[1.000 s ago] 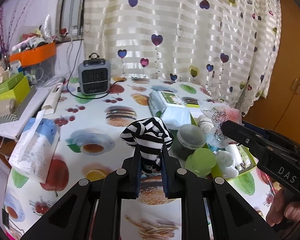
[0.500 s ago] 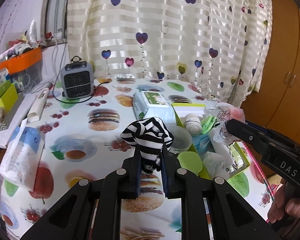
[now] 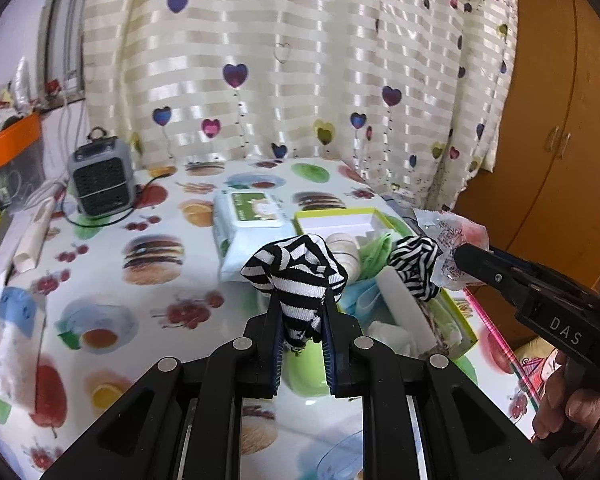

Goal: Organize soft objects
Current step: 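Carry striped sock and clear plastic bag with both tools to the box, then open left tool to drop striped sock into box while right tool releases plastic bag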

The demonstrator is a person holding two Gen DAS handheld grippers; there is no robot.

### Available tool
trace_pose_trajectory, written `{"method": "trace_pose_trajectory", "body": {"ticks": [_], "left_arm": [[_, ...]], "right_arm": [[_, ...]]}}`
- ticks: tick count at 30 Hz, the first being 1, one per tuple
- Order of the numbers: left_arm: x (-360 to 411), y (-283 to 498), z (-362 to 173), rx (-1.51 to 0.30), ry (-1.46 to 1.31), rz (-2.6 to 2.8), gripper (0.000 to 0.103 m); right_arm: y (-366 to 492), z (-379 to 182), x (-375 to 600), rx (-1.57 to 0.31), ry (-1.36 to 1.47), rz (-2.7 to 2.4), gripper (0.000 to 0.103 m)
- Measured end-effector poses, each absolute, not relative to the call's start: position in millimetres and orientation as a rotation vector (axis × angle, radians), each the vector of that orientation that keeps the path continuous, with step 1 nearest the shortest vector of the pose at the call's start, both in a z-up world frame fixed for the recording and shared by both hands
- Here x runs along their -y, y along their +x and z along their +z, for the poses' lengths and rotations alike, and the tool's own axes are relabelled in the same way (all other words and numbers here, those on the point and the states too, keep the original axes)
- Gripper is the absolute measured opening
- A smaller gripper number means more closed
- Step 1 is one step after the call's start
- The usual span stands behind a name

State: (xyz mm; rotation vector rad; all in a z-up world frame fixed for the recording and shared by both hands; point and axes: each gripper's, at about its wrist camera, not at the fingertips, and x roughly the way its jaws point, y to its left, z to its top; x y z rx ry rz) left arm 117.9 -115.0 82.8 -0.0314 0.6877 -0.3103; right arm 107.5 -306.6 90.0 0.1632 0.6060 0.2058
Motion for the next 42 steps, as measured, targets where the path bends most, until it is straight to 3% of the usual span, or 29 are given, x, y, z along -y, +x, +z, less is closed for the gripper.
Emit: {"method": "trace_pose_trajectory", "body": {"ticks": [34, 42], "left_arm": [[183.5, 156.5, 55.2, -0.756, 0.018, -0.429, 0.016], [200.9, 155.8, 45.6, -0.775, 0.013, -0.494, 0.016]], "right_arm": [[137.2, 4.6, 345.7, -0.816, 0.154, 0.149, 0.03], [122.5, 17.0, 346.9, -0.762, 0.127, 0.147, 0.046]]}}
